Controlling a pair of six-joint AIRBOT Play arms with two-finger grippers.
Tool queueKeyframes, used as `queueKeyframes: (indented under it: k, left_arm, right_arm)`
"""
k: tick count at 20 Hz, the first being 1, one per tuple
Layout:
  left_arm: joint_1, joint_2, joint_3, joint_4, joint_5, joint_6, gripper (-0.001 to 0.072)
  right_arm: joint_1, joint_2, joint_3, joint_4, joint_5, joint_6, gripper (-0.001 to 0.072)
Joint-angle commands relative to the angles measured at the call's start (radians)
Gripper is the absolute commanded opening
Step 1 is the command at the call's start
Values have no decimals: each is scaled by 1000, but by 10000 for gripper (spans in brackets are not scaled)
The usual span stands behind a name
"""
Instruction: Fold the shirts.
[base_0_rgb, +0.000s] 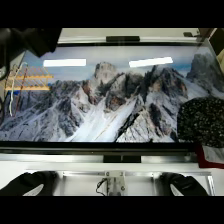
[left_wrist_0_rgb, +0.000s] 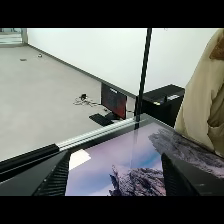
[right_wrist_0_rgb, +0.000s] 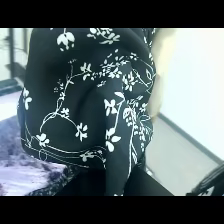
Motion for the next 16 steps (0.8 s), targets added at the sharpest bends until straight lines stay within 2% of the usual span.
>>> queueKeyframes:
  k: [1, 5, 8, 16]
  left_arm:
    - [1, -13, 0, 0, 0, 0, 683]
    - [1, -14, 0, 0, 0, 0, 683]
    - [2, -14, 0, 0, 0, 0, 683]
    - [77, -15, 0, -1, -1, 0, 681]
  right_arm:
    - [0, -53, 1, -27, -37, 13, 38]
    - [-7, -155, 1, -32, -139, 66, 38]
    - [-179, -215, 1, 29, -175, 100, 38]
    - [-932, -274, 1, 568, -360, 88, 38]
